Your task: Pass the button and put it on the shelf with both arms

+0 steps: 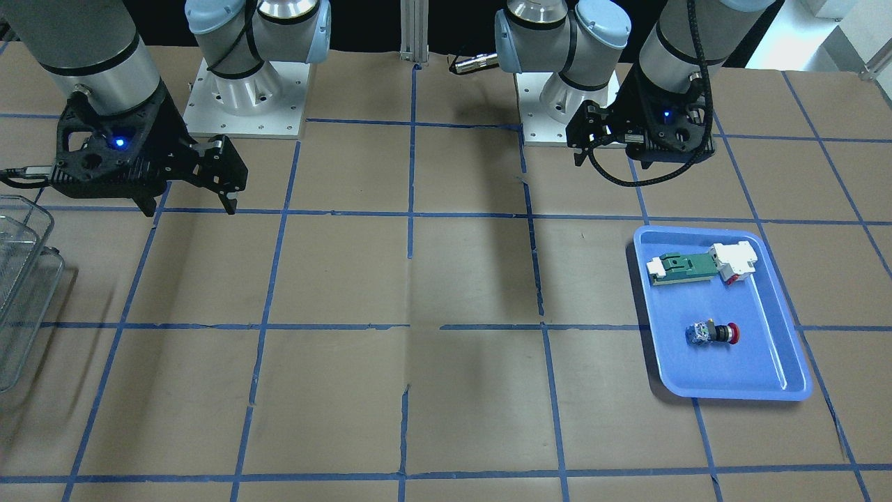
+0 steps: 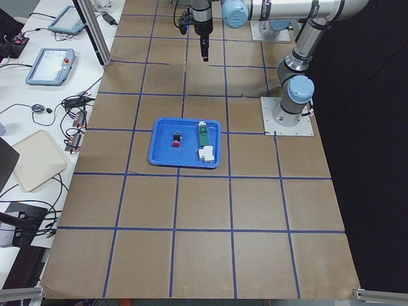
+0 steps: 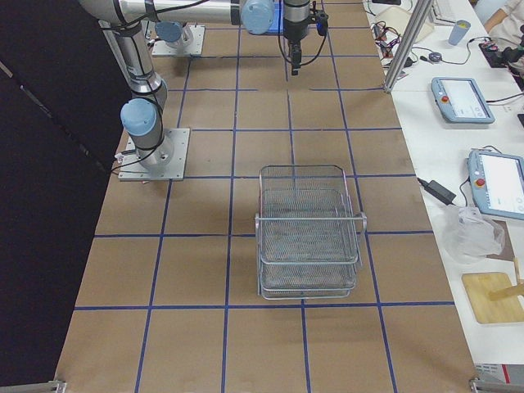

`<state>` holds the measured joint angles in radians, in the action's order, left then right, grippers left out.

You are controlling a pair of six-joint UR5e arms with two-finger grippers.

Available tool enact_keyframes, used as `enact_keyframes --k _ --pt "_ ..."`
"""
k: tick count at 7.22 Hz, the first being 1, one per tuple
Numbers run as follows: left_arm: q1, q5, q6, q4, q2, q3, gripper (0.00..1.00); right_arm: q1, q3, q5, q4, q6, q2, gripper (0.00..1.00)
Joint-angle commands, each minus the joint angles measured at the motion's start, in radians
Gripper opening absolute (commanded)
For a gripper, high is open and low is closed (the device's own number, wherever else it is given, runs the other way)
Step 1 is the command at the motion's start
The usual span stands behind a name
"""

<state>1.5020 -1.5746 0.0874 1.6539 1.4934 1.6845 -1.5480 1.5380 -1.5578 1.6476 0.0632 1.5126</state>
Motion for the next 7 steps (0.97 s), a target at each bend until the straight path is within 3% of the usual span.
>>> enact_keyframes --k 1,7 --pt "0.0 -0.001 0.002 0.0 0.001 0.003 1.0 0.032 -0.002 0.034 -0.034 -0.006 0.004 1.0" --pt "-0.002 -0.001 -0.008 -0.011 0.001 0.001 1.0 0.034 -0.025 0.021 -0.091 -0.013 0.009 1.0"
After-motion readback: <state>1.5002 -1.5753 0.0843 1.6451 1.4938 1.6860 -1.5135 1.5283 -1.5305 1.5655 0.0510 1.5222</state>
